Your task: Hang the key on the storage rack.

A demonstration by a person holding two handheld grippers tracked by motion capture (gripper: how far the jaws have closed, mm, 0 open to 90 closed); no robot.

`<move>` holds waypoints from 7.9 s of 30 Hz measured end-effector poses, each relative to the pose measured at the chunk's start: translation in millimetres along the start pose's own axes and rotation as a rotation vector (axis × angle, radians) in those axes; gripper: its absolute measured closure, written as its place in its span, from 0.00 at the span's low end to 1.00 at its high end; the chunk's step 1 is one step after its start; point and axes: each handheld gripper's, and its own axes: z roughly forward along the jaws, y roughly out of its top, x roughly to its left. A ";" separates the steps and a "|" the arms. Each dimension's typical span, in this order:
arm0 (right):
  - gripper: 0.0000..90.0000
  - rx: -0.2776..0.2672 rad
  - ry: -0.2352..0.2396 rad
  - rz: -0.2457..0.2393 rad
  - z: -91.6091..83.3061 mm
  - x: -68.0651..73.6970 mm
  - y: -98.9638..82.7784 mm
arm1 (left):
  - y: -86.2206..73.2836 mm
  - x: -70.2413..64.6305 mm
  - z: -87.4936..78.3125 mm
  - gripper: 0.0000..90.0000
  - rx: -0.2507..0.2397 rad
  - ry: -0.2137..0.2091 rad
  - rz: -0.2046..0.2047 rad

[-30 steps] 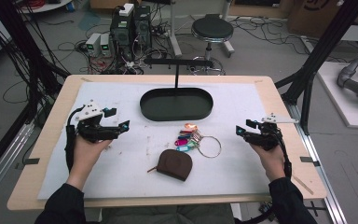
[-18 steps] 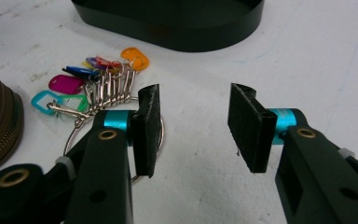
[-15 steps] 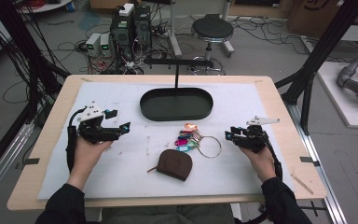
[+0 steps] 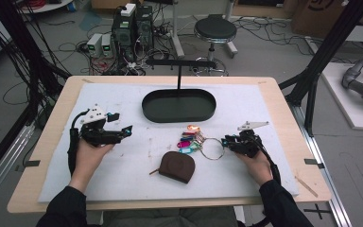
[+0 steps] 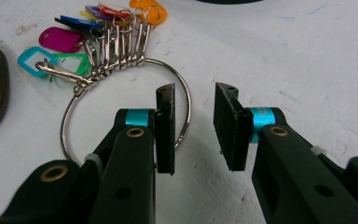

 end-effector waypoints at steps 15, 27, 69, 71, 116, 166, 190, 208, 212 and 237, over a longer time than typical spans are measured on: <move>0.91 0.057 -0.067 -0.077 9.2 9.6 -0.5 | -0.5 -0.1 1.1 0.29 0.009 0.001 0.002; 0.97 0.021 -0.099 -0.074 3.9 8.6 1.0 | -0.6 -0.1 1.3 0.29 0.014 0.003 0.005; 0.98 -0.159 0.118 0.061 -22.7 12.3 12.0 | -0.4 -1.4 2.3 0.29 0.017 -0.001 0.010; 0.98 -0.166 0.118 0.037 -25.0 15.4 16.9 | -0.1 -1.5 1.1 0.29 0.015 -0.001 0.012; 0.98 -0.395 0.132 -0.163 -62.0 1.6 169.6 | -13.3 -2.6 -8.9 0.29 -0.024 -0.005 0.027; 0.98 -0.364 0.007 -0.013 9.9 -50.3 202.3 | -19.0 1.9 -9.0 0.29 -0.016 0.004 0.014; 0.97 -0.348 0.017 -0.004 16.6 -55.5 200.1 | -19.7 1.8 -11.1 0.29 -0.018 -0.003 0.017; 0.94 -0.360 0.016 0.003 14.4 -60.8 198.0 | -19.9 0.9 -10.5 0.29 -0.017 -0.008 0.018; 0.92 -0.363 0.004 0.004 13.9 -60.5 197.8 | -19.9 0.9 -10.5 0.29 -0.018 -0.009 0.020; 0.46 -0.377 -0.074 -0.086 -73.8 -42.2 154.1 | -18.9 6.4 -11.4 0.29 -0.025 0.004 -0.002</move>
